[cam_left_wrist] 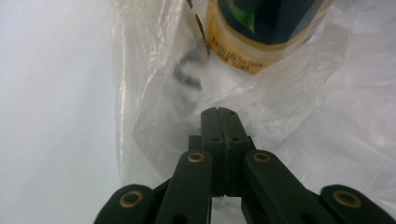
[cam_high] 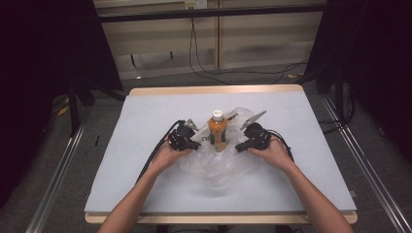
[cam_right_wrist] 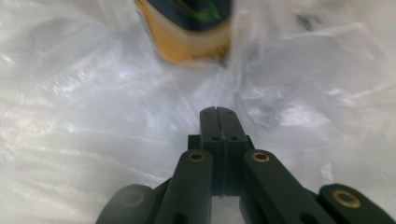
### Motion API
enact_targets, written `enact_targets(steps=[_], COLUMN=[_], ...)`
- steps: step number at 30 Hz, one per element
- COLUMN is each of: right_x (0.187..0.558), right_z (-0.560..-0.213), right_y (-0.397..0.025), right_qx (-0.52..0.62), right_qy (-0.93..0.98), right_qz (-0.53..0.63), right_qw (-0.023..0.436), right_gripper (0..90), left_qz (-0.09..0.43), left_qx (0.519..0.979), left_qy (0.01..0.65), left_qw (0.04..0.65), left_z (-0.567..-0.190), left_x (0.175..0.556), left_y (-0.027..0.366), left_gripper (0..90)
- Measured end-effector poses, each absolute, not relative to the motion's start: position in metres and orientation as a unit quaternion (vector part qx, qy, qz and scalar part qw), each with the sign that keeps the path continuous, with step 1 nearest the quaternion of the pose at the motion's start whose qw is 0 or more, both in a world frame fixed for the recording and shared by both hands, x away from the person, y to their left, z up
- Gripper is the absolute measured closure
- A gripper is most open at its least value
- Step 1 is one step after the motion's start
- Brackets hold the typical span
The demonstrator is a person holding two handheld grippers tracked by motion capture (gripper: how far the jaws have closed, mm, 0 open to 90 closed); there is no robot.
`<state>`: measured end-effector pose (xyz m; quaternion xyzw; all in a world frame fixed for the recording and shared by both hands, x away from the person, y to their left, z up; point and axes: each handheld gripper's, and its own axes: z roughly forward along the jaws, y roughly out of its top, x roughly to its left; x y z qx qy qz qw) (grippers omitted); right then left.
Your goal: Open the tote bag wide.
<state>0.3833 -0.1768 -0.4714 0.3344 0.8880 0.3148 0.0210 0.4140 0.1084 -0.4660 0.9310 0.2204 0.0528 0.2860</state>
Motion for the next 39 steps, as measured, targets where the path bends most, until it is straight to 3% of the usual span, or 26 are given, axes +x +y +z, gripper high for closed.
enact_targets(steps=[13,15,16,18,19,21,23,25,39], right_x=[0.377,0.377,0.378,0.377,0.378,0.379,0.38,0.381,0.354], right_z=[-0.472,-0.473,-0.473,-0.473,-0.474,-0.475,-0.476,-0.477,-0.452], right_y=[-0.233,-0.236,-0.236,-0.234,-0.233,-0.228,-0.224,-0.223,-0.228], right_qx=[0.369,0.37,0.368,0.37,0.367,0.371,0.372,0.38,0.362], right_qy=[0.874,0.873,0.873,0.871,0.87,0.866,0.864,0.858,0.816], right_qz=[0.312,0.315,0.317,0.318,0.324,0.33,0.333,0.341,0.443], right_qw=[0.049,0.051,0.054,0.055,0.055,0.054,0.061,0.057,0.077], right_gripper=[90.0,90.0,90.0,90.0,90.0,90.0,90.0,90.0,90.0], left_qz=[0.069,0.069,0.071,0.076,0.071,0.069,0.074,0.072,0.071], left_qx=[0.926,0.911,0.925,0.924,0.907,0.919,0.898,0.909,0.85], left_qy=[0.242,0.27,0.246,0.244,0.275,0.251,0.283,0.264,0.239], left_qw=[0.281,0.304,0.28,0.284,0.31,0.294,0.33,0.314,0.463], left_z=[-0.467,-0.47,-0.467,-0.467,-0.47,-0.469,-0.474,-0.471,-0.437], left_x=[0.428,0.425,0.428,0.428,0.425,0.43,0.428,0.431,0.397], left_y=[0.135,0.132,0.134,0.133,0.129,0.133,0.13,0.133,0.153], left_gripper=[90.0,90.0,90.0,90.0,90.0,90.0,90.0,90.0,90.0])
